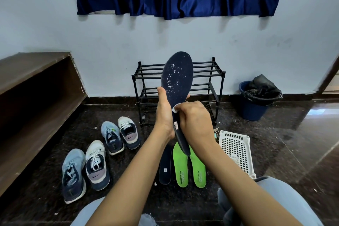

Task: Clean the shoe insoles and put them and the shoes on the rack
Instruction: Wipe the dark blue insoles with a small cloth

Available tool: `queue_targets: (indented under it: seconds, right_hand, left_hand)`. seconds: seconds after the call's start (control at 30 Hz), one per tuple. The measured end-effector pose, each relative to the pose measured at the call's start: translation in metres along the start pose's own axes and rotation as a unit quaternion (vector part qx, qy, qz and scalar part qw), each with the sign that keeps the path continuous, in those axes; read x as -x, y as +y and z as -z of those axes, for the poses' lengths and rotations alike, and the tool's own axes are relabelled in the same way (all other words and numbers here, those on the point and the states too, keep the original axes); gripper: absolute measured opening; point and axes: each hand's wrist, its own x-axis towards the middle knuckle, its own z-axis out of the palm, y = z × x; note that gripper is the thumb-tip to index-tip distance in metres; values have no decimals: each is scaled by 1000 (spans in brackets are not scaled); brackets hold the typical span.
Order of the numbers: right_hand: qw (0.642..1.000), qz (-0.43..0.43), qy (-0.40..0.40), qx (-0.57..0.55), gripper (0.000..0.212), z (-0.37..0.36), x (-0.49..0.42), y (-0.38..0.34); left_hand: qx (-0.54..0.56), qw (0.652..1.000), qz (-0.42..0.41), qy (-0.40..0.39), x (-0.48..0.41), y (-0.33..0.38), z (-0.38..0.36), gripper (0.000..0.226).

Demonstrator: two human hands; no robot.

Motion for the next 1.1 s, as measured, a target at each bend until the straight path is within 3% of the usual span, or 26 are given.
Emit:
queue_targets:
  seconds: [0.13, 0.4, 0.53, 0.67, 0.87, 1.1]
  right_hand:
    - [999, 6, -32, -7, 28, -4, 9, -3]
    - [999, -32, 35, -3, 19, 9, -6, 8]
    - [1000, 4, 0, 8, 22, 1, 1, 2]
    - [999, 0, -40, 4, 24, -4, 10, -3]
    - [998, -48, 41, 1, 19, 8, -11, 10]
    - [1000, -15, 12, -6, 22, 1, 1, 0]
  left_hand:
    - [-17, 1000, -2, 2, -2, 0, 4, 79]
    - [47, 999, 24, -13, 5, -5, -8, 82]
    - [22, 1000, 8, 6, 1, -1, -2, 70]
    - [1, 1000, 11, 17, -1, -1, 2, 71]
    - [37, 999, 32, -2, 11, -8, -11, 72]
    - [26, 999, 15, 28, 8, -3, -3, 67]
